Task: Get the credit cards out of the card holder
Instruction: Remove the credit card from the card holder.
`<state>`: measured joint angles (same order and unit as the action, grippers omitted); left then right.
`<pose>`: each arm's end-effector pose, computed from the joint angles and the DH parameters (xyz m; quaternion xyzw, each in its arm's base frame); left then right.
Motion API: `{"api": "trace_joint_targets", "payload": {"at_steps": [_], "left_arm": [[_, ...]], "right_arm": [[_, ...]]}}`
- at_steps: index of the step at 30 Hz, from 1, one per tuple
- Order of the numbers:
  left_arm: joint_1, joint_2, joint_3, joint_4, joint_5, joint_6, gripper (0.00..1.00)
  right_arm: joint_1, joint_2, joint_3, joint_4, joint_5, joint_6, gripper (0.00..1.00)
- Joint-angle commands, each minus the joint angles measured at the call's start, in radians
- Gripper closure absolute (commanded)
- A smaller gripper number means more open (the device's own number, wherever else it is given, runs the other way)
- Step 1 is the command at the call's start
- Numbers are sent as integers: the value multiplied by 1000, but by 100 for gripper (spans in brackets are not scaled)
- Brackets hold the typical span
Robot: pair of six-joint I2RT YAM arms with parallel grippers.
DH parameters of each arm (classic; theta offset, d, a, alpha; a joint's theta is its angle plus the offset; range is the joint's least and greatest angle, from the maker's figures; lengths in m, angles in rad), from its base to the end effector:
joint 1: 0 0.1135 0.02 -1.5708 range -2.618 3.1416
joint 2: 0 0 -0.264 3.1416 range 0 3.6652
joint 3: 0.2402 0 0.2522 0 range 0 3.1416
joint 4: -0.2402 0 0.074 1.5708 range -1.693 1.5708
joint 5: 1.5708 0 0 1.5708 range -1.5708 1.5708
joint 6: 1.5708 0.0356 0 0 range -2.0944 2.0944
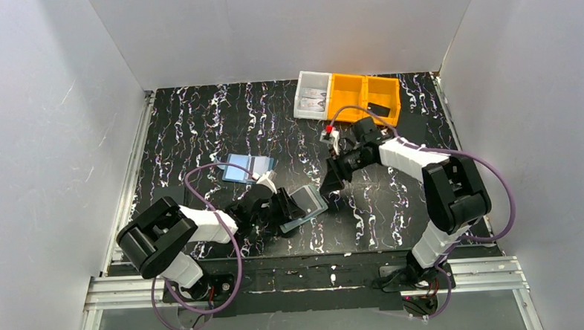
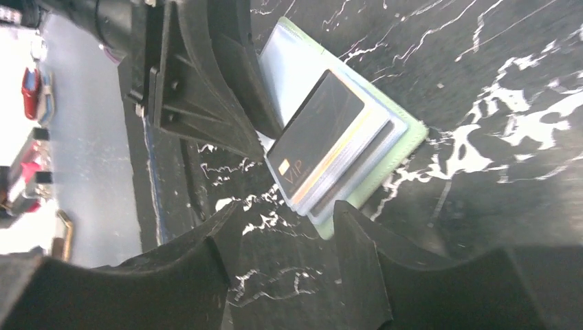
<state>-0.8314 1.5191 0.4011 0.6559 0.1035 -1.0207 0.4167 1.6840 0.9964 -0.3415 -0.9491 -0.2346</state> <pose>0.1761 -0.1986 0.1343 -0.0531 0.8479 -0.4466 0.2808 0.2864 0.1584 0.1855 -0.3900 0.7729 0.4601 0.1970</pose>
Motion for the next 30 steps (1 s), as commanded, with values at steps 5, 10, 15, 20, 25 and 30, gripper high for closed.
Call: {"api": "trace_joint_targets", "payload": {"at_steps": [5,10,15,20,25,30], "left_arm": [[39,-100,-62,-25,110,67,61],[39,-223,-110,-76,132,71,55],[39,-425,-131,-245,110,83,50],[38,-570,-97,-425,83,128,47],[42,-613,-55,-493,50,145,45],[41,-564,-6,-511,57,171,44]], "right_arm": [[-82,-22,75,-457,-37,-573,40],[-164,-53,75,-495,-53,-616,39],[-191,-71,90,-534,-82,-645,39],[-197,-104,74,-515,-94,-628,38],[-197,-91,83,-530,-107,-634,37],[-197,-79,93,-555,-114,-654,37]]}}
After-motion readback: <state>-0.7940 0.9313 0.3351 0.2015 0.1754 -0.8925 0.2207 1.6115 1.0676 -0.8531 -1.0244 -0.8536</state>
